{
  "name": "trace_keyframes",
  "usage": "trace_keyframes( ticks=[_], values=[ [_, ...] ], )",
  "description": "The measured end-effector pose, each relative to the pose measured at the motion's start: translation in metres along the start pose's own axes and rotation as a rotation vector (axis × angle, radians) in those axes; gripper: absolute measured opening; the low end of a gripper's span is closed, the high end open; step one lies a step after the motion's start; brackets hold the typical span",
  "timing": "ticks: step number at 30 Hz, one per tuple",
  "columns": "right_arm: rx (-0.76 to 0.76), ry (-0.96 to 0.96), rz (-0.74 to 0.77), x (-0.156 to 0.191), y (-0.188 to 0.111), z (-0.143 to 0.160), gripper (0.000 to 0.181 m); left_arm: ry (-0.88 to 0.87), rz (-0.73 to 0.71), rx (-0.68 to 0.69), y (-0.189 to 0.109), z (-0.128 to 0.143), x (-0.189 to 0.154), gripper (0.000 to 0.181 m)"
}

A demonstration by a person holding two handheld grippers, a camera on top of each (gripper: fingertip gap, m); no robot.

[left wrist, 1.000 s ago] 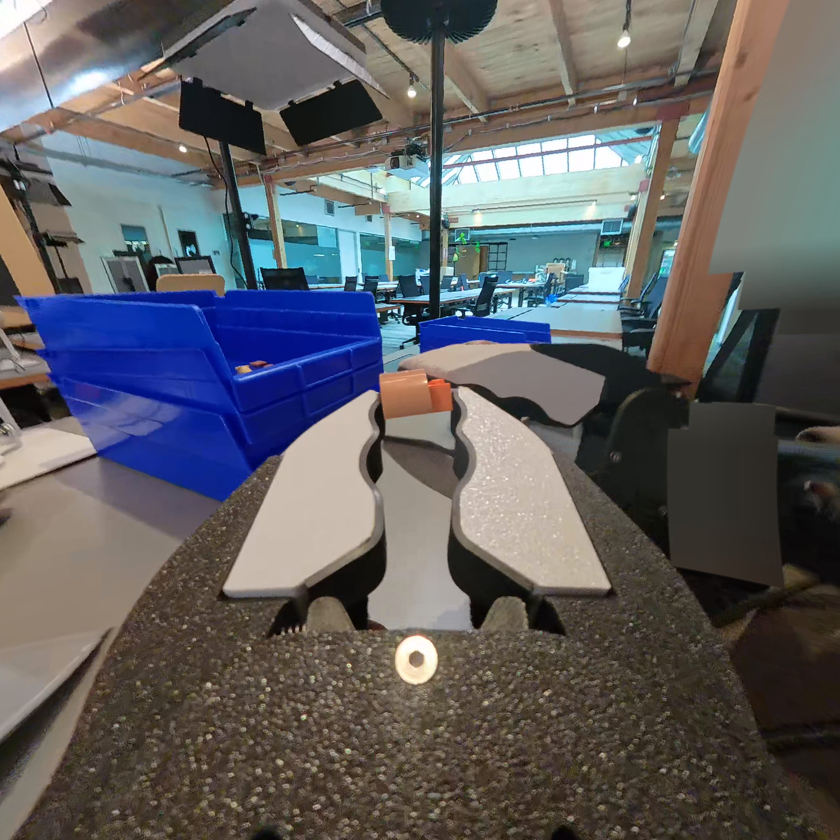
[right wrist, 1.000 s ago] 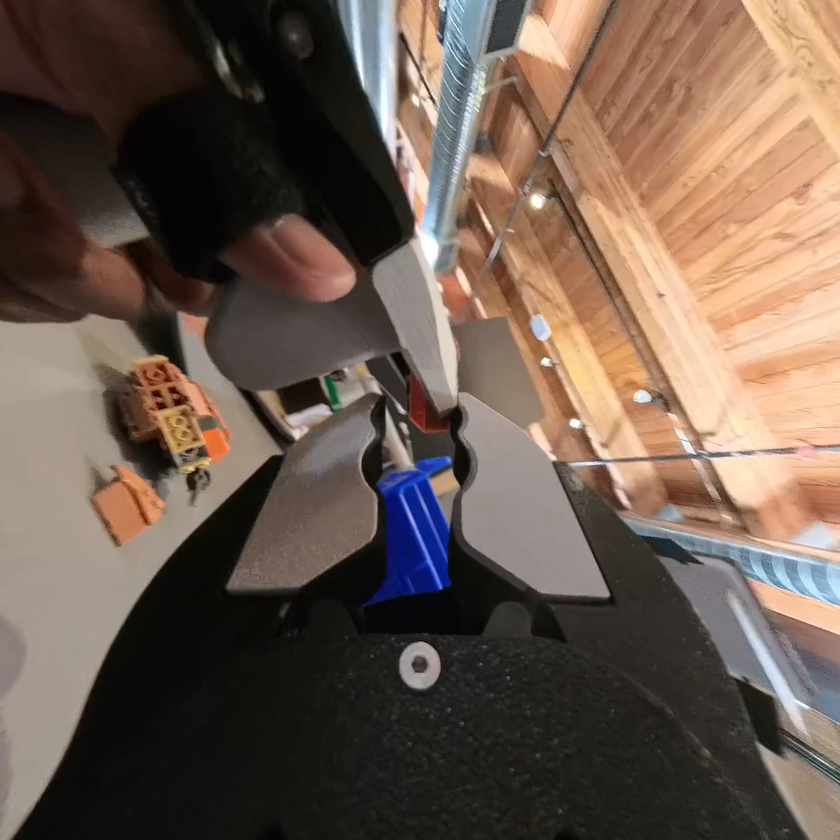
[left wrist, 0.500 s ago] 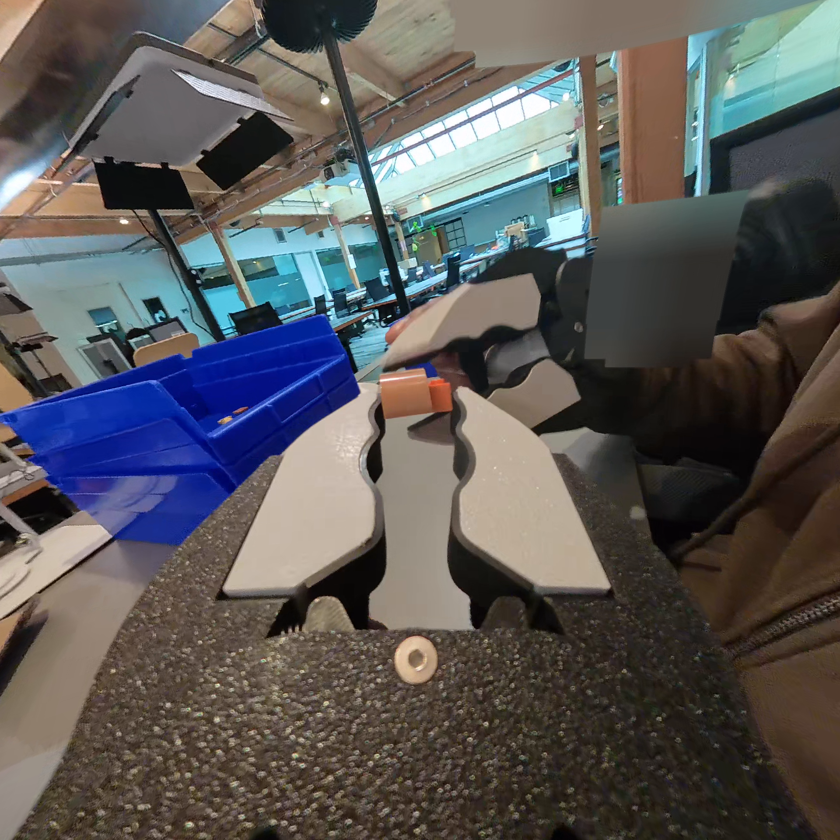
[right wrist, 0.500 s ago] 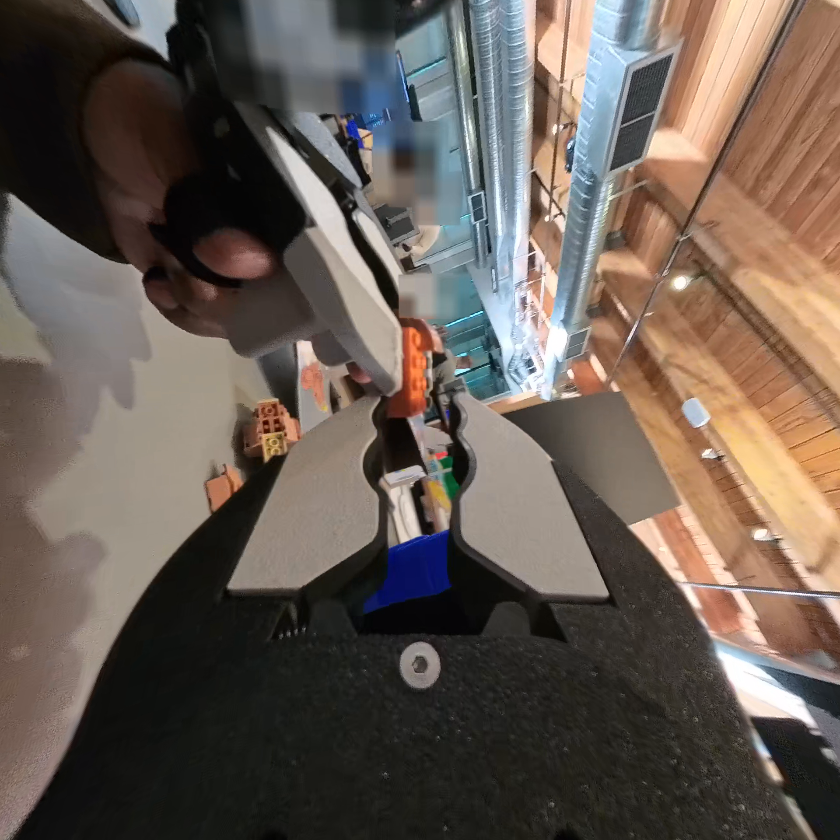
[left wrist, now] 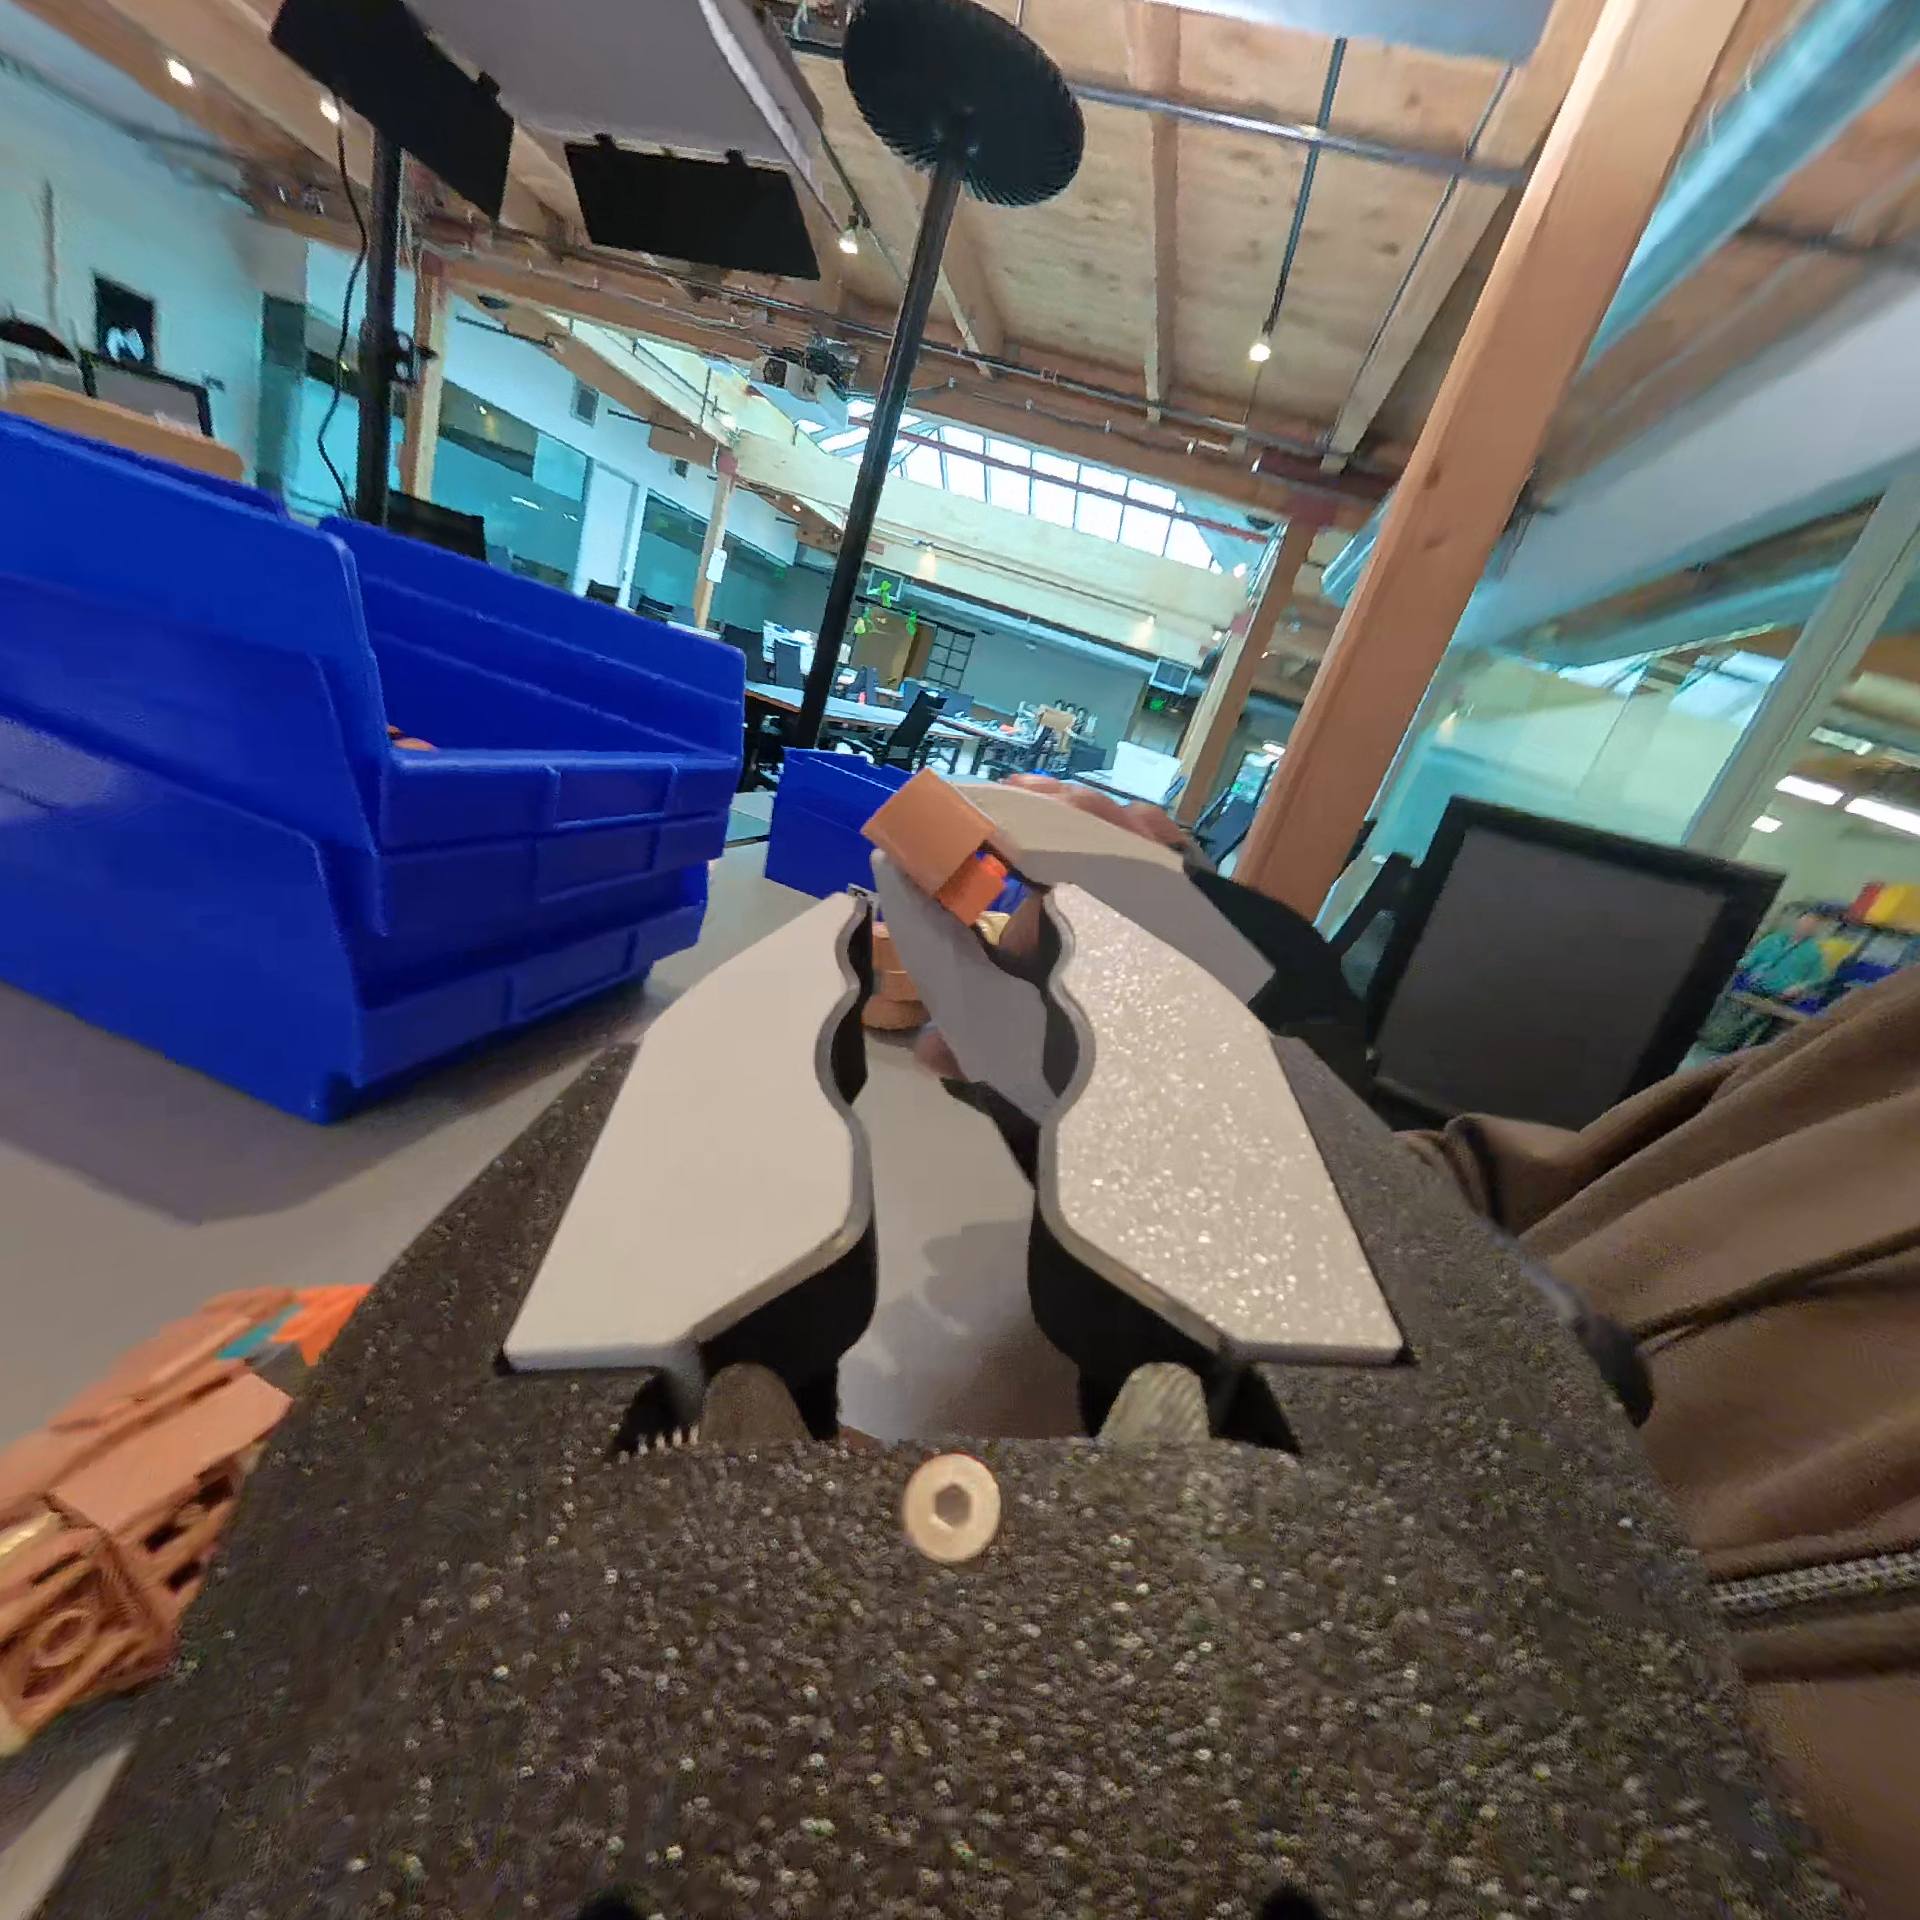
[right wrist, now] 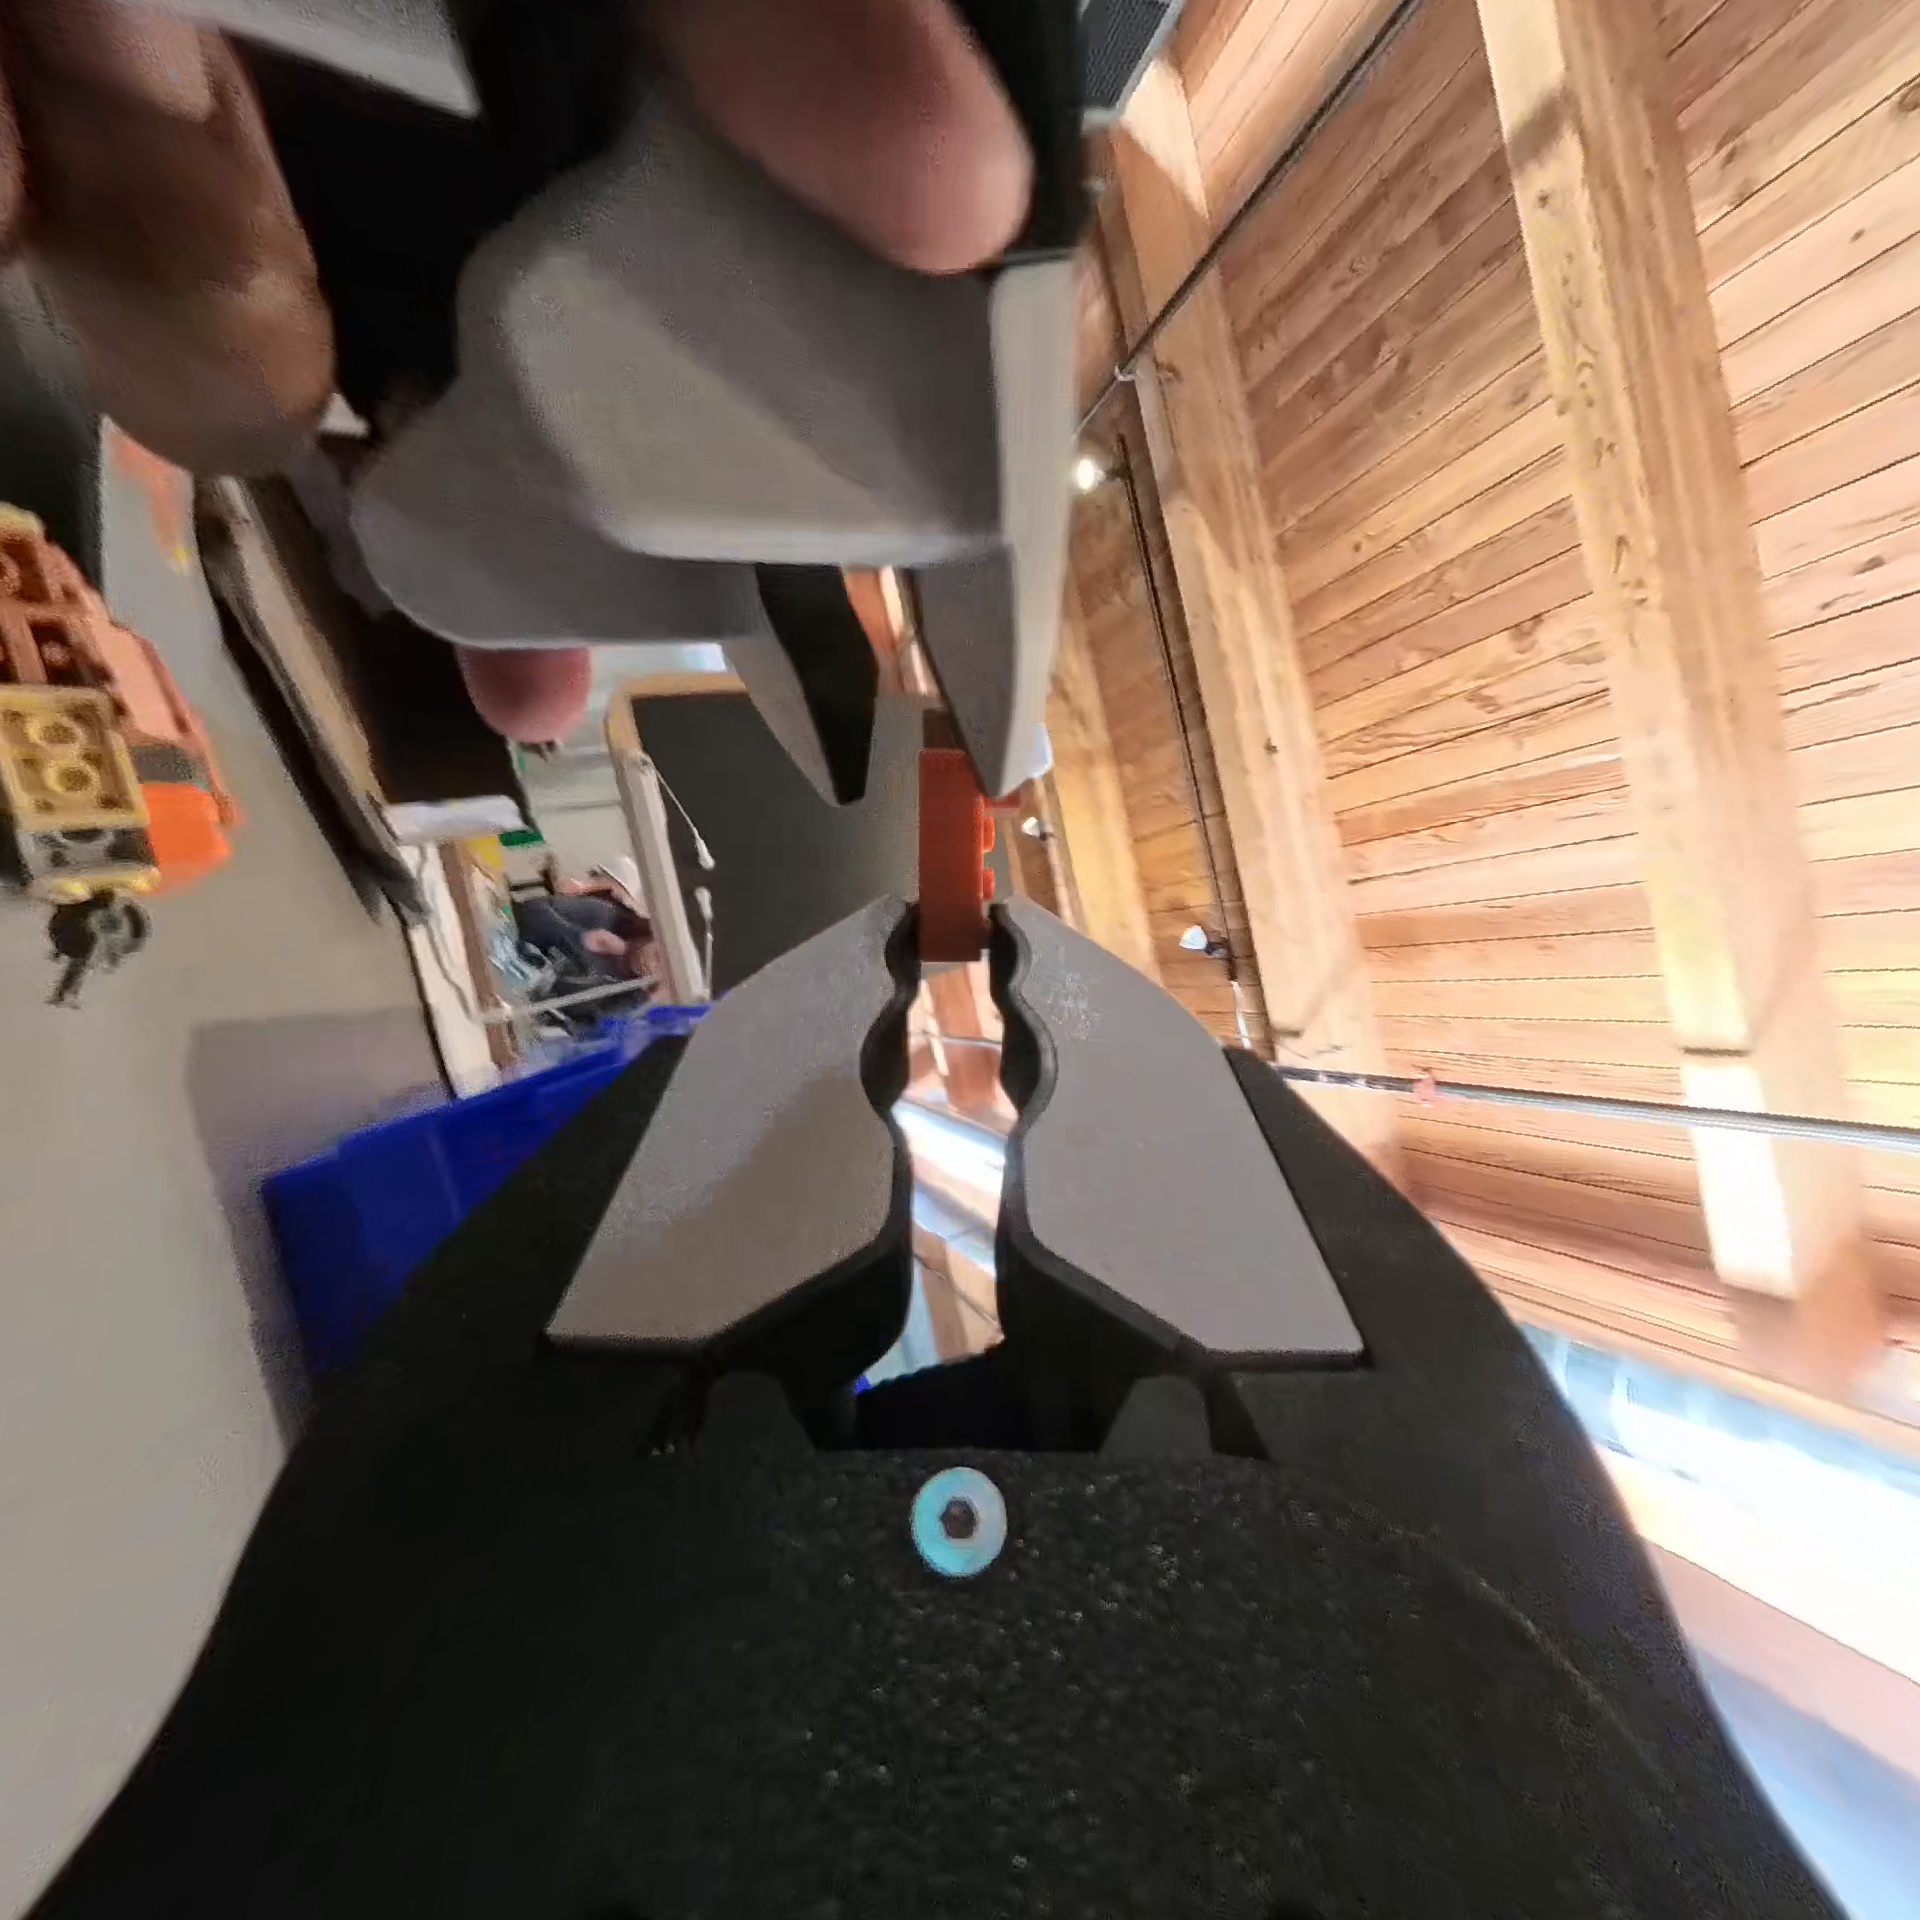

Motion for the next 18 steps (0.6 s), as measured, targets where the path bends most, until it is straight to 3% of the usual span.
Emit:
trace_keyframes(
  ticks=[10, 14, 18],
  values=[
    [0.016, -0.136, 0.015, 0.009, 0.004, -0.006, 0.012, -0.138, -0.008, -0.025, 0.006, 0.005, 0.003, 0.016],
    [-0.04, 0.027, -0.049, 0.011, 0.002, -0.006, 0.02, -0.031, -0.005, 0.0, 0.006, 0.002, 0.004, 0.015],
    [-0.124, 0.39, -0.184, 0.004, -0.001, 0.001, 0.022, 0.192, 0.053, 0.089, 0.006, -0.013, 0.002, 0.014]
  ],
)
Point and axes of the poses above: each gripper's, where its closed fingertips meet, y out along the fingers, z out of its underside, x = y × z across the jaws, the point moved 3 cm from there along -y, back along the fingers, and after that the axes turned 12 degrees about -x, right-handed, at the moved point
